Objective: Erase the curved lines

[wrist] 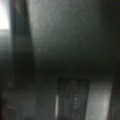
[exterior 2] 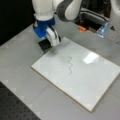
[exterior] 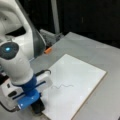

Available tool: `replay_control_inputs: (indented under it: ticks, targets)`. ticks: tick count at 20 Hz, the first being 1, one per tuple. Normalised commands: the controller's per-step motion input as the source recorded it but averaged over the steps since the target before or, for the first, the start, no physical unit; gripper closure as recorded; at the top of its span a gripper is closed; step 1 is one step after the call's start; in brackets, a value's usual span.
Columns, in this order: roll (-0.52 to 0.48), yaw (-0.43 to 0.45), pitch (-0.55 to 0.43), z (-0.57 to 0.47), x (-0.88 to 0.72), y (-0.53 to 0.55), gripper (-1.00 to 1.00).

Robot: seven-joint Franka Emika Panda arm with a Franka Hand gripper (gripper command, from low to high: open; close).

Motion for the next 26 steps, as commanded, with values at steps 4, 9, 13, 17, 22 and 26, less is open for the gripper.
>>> replay_control_inputs:
  ticks: [4, 9, 13, 17, 22, 26]
  targets:
    - [-0.085, -0.084, 0.021, -0.11, -0.23, 0.32, 1.0]
    - [-0.089, -0.117, -0.041, -0.15, -0.31, 0.42, 1.0]
    - [-0.088, -0.121, -0.112, -0.12, -0.33, 0.38, 1.0]
    - [-0.103, -0.132, -0.183, -0.14, -0.33, 0.29, 1.0]
    - [-0.001, -0.15, -0.265, -0.12, -0.26, 0.21, 1.0]
    - [0.108, -0.181, -0.32, -0.05, -0.17, 0.17, 1.0]
